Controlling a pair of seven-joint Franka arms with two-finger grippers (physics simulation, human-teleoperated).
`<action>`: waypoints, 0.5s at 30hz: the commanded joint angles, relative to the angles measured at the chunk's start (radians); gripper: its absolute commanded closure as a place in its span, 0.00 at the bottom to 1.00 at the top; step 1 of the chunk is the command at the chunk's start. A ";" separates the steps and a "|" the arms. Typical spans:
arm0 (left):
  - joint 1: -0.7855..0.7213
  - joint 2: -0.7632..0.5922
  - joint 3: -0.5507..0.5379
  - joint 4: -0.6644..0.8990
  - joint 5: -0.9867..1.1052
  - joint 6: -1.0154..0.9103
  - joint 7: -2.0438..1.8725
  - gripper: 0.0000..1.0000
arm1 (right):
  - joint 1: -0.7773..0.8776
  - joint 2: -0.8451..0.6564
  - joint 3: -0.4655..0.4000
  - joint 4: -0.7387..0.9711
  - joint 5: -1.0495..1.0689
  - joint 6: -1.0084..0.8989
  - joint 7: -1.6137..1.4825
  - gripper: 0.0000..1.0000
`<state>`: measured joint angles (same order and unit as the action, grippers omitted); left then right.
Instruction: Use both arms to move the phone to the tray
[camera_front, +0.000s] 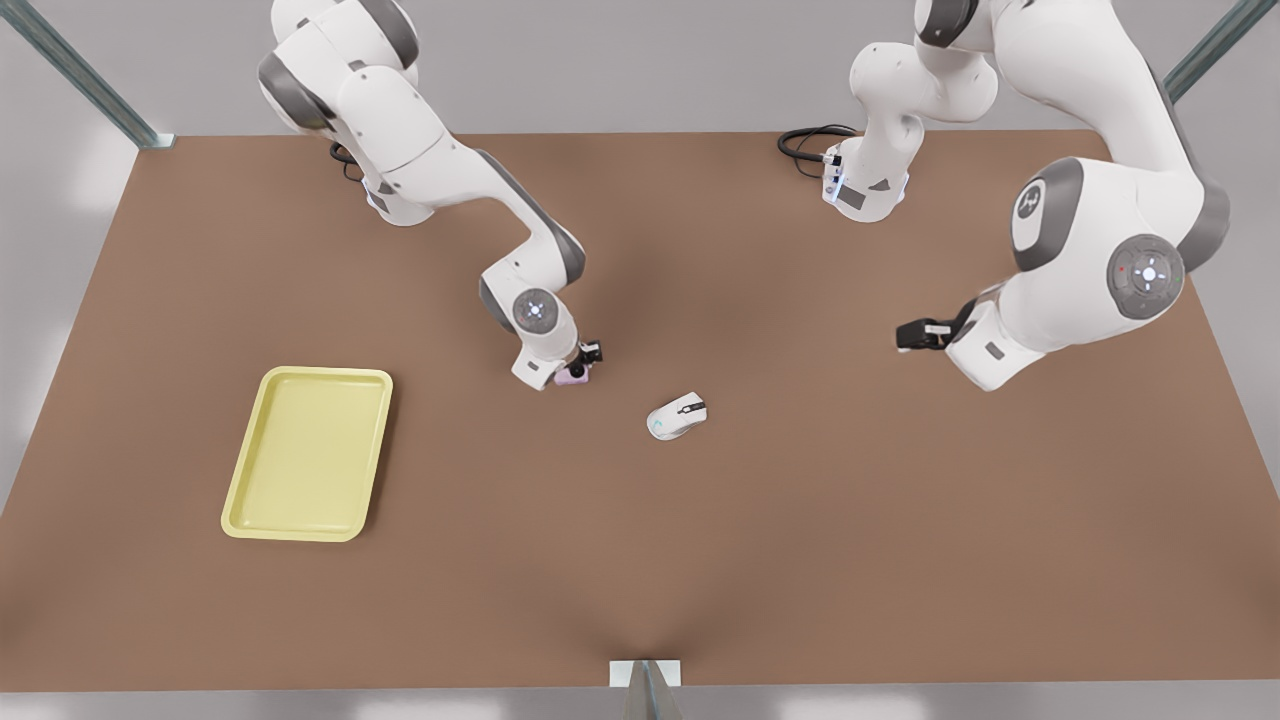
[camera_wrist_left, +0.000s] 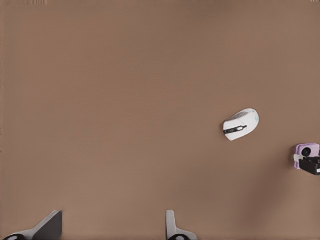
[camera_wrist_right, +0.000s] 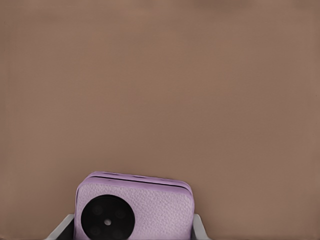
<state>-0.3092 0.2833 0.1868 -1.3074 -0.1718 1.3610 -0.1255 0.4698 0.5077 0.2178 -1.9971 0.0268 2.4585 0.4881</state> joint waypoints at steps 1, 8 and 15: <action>-0.001 0.000 0.002 0.000 0.000 0.003 0.017 0.00 | -0.062 -0.049 -0.006 0.046 -0.008 -0.156 -0.023 0.23; -0.001 -0.001 0.002 0.000 0.000 0.001 0.017 0.00 | -0.531 -0.115 -0.028 -0.014 -0.067 -0.199 -0.505 0.20; -0.001 -0.001 0.003 0.000 0.002 0.001 0.018 0.00 | -0.688 -0.014 -0.090 0.070 -0.088 -0.174 -0.747 0.00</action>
<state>-0.3099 0.2832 0.1899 -1.3074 -0.1712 1.3627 -0.1158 -0.2175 0.4885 0.1291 -1.9410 -0.0553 2.2895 0.1902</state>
